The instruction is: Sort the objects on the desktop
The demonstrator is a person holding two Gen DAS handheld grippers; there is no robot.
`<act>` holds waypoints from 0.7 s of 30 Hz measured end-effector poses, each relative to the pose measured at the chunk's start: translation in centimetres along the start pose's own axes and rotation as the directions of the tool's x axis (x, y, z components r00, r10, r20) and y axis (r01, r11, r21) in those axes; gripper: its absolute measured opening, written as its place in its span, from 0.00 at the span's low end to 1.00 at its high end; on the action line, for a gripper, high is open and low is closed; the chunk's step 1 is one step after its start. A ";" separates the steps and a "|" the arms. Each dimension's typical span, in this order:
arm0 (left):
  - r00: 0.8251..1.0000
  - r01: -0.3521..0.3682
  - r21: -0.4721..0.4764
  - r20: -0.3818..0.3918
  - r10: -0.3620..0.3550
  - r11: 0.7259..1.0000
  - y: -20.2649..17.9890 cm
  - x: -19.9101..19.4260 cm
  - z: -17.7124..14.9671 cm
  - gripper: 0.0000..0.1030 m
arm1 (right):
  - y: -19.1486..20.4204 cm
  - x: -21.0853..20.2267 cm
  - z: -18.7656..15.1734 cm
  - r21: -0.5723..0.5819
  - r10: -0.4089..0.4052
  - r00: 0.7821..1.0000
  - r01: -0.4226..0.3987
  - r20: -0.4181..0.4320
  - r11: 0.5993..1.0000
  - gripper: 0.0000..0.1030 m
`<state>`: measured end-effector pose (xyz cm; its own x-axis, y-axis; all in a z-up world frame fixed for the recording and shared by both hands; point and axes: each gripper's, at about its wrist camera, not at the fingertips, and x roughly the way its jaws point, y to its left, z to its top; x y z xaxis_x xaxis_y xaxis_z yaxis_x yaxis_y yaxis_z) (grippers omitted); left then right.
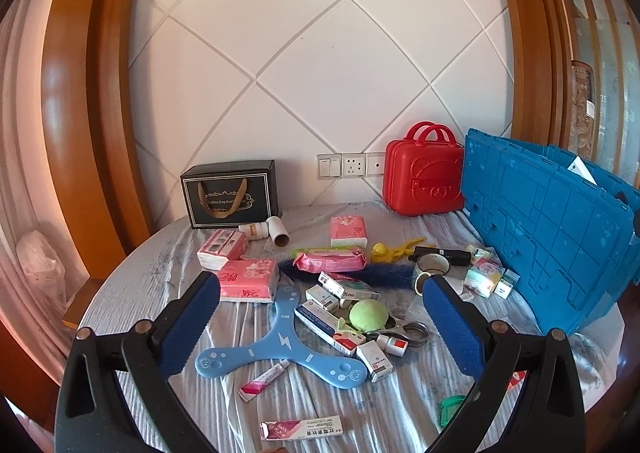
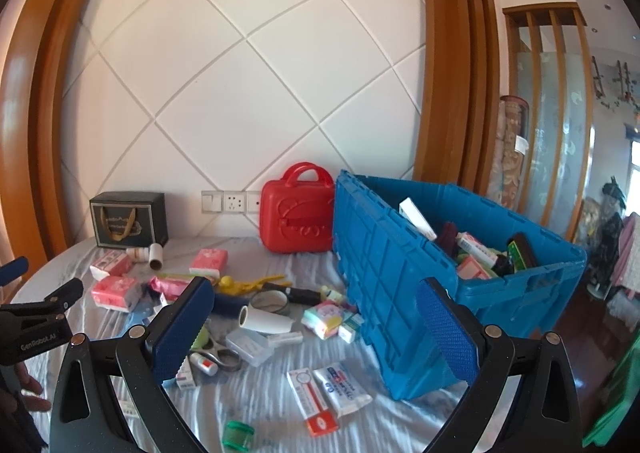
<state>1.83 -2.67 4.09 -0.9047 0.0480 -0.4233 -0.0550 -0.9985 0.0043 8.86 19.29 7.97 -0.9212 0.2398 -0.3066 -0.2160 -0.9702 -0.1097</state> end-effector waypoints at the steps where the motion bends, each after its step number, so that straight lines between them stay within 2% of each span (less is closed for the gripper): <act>1: 1.000 0.002 0.003 -0.007 -0.002 1.000 0.0 0.1 -0.1 1.00 | 0.0 0.0 0.0 0.001 0.001 1.000 -0.001 0.000 1.000 1.00; 21: 0.999 0.002 0.022 -0.040 -0.001 1.000 -0.2 0.7 -0.9 1.00 | 0.4 -0.1 -0.5 -0.002 0.009 1.000 -0.009 -0.012 1.000 1.00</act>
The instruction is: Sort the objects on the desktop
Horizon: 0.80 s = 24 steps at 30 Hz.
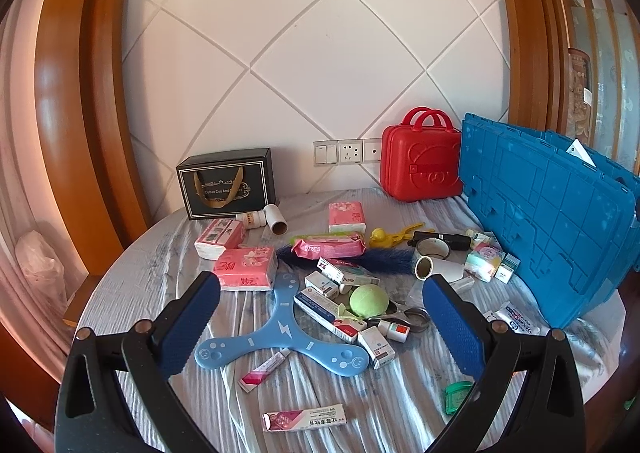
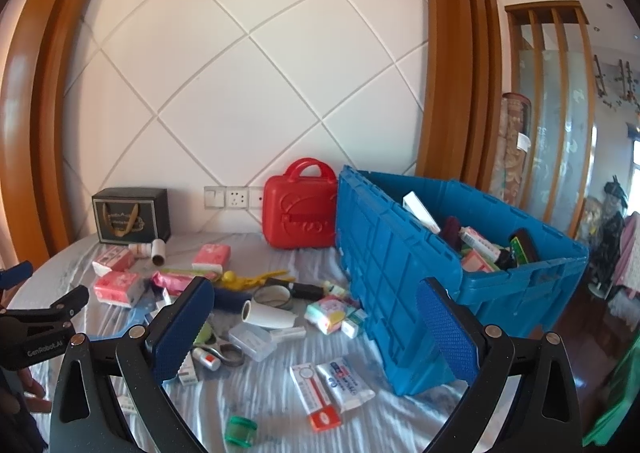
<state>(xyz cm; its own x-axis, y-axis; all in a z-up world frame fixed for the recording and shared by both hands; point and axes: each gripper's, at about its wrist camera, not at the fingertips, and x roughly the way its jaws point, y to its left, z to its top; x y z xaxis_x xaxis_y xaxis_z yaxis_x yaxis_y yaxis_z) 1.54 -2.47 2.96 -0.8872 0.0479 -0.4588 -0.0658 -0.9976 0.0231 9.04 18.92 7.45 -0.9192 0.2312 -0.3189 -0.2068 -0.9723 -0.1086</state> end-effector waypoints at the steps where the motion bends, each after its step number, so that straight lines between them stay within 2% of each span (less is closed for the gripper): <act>1: 1.000 -0.001 0.001 0.001 0.001 1.000 0.1 -0.1 0.0 1.00 | 0.0 0.0 0.0 0.000 0.000 1.000 0.000 0.000 1.000 1.00; 24: 0.999 -0.044 -0.019 -0.018 0.043 0.999 2.4 0.3 -0.5 1.00 | 2.2 0.8 0.2 -0.016 0.038 0.999 -0.038 -0.004 0.999 1.00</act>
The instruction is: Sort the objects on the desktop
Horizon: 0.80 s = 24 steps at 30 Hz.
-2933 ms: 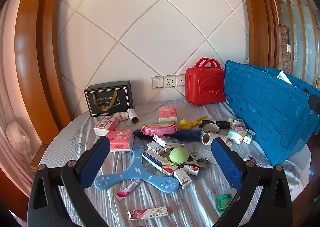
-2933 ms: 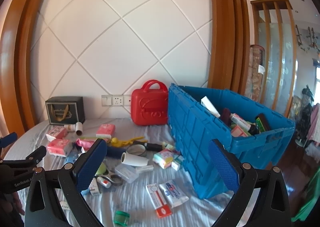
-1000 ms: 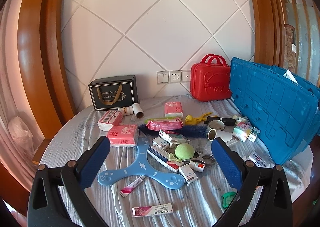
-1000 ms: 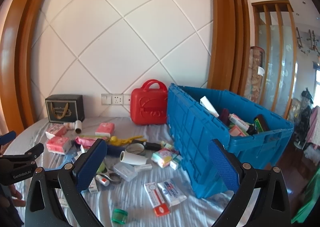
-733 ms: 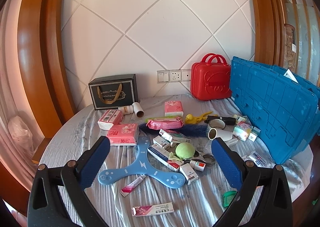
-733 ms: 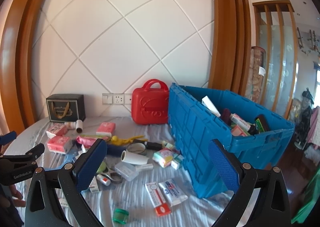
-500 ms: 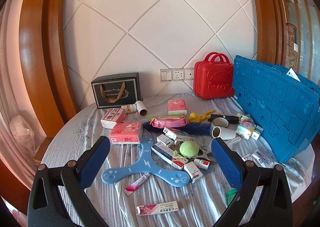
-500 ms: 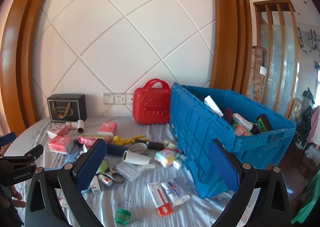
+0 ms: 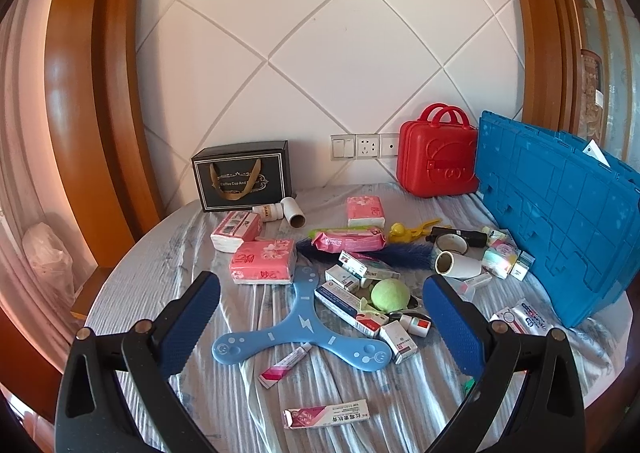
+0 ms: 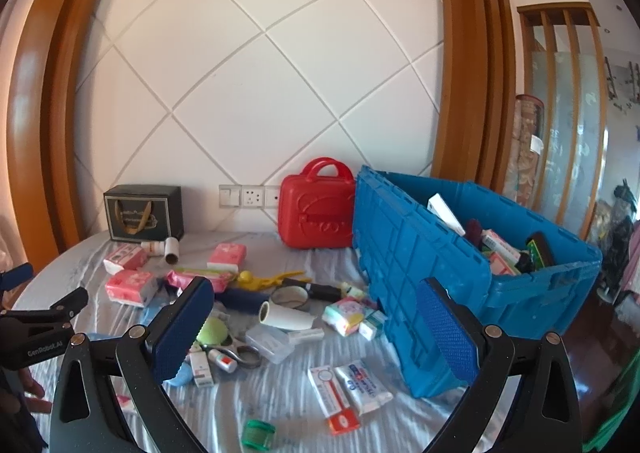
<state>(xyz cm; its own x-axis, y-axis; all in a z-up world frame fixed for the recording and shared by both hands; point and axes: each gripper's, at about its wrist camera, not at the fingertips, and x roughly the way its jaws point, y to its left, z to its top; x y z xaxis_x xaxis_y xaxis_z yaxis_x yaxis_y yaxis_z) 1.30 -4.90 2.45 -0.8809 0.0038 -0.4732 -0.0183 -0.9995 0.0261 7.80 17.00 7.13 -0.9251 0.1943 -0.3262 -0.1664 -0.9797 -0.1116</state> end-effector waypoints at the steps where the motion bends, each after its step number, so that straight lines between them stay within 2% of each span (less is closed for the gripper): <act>1: 1.000 -0.001 0.000 0.000 0.001 1.000 0.0 0.0 0.0 1.00 | 0.1 0.1 0.0 -0.002 -0.001 1.000 0.001 -0.002 1.000 1.00; 15: 1.000 -0.029 -0.006 -0.005 0.029 1.000 0.9 0.3 -0.3 1.00 | 1.0 0.7 -0.1 -0.013 0.018 1.000 -0.018 -0.009 1.000 1.00; 24: 1.000 0.000 0.008 0.016 0.000 1.000 0.5 0.0 -0.3 1.00 | 1.5 0.7 -0.4 -0.025 0.025 1.000 -0.026 -0.012 0.999 1.00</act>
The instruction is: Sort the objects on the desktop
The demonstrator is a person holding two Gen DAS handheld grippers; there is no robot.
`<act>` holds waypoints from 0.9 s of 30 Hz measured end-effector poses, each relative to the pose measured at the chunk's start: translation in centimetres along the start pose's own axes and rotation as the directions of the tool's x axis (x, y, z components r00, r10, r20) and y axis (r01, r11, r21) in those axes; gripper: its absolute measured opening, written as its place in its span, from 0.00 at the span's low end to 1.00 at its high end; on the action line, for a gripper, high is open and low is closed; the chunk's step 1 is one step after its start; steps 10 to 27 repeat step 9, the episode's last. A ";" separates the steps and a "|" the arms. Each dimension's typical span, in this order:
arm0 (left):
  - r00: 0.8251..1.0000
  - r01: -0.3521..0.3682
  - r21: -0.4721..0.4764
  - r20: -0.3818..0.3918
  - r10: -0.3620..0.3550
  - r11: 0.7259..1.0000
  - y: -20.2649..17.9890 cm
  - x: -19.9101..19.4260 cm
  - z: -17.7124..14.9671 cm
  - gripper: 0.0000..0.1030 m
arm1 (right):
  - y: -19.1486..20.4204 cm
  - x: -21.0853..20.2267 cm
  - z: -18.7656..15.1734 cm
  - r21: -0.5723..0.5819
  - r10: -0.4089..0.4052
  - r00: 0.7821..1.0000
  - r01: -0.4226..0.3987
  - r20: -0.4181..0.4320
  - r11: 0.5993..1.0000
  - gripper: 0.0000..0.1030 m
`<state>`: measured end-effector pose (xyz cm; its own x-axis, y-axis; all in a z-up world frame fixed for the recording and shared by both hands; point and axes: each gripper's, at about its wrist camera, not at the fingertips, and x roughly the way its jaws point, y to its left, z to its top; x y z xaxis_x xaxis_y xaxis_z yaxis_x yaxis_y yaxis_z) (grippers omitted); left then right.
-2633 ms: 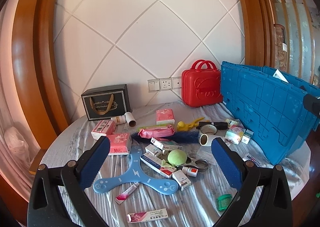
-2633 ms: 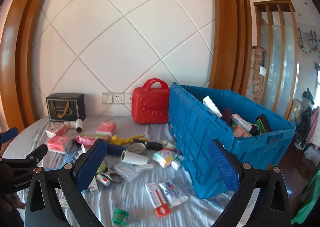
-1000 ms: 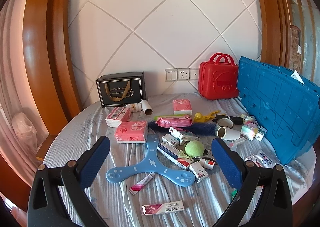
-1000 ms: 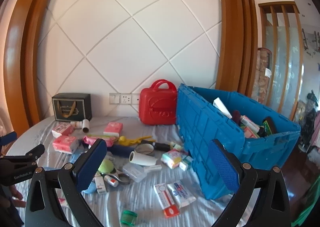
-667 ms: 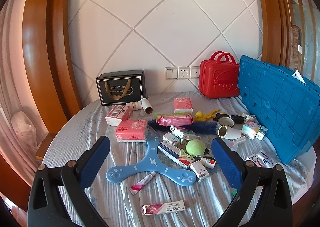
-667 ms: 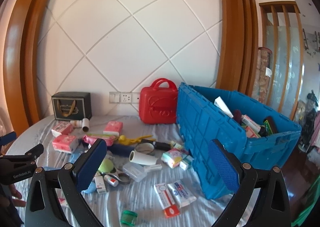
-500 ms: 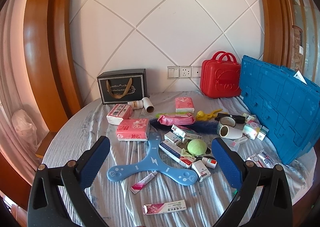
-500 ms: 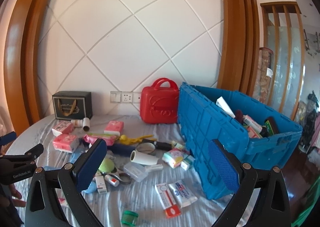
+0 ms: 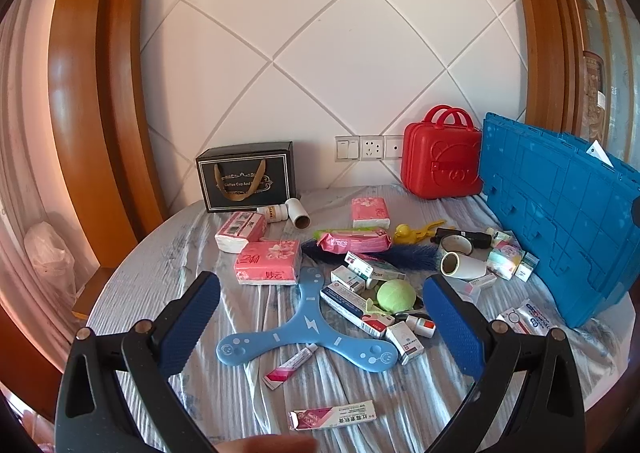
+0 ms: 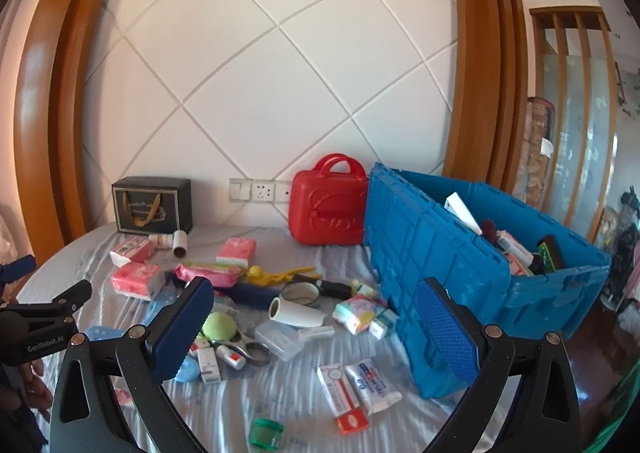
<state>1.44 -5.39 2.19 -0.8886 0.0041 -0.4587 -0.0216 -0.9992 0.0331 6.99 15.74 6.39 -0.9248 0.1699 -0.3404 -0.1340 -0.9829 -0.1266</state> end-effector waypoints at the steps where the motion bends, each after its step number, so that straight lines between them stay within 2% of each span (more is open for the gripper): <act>1: 1.000 -0.005 0.011 0.006 0.005 1.000 -0.1 -0.1 0.0 1.00 | -0.1 0.0 -0.1 0.001 -0.001 1.000 0.001 -0.002 1.000 1.00; 7: 1.000 -0.027 -0.021 0.008 0.027 0.999 0.4 -0.1 0.0 1.00 | -0.4 0.0 0.0 0.005 -0.006 1.000 0.006 -0.002 1.000 1.00; 9: 1.000 -0.005 -0.036 -0.004 0.004 0.999 0.5 -0.2 0.2 1.00 | -0.4 -0.1 0.1 0.003 -0.005 1.000 0.005 0.004 1.000 1.00; 27: 1.000 -0.005 -0.036 -0.004 0.004 0.999 0.5 -0.2 0.2 1.00 | -0.4 -0.1 0.1 0.003 -0.005 1.000 0.005 0.004 1.000 1.00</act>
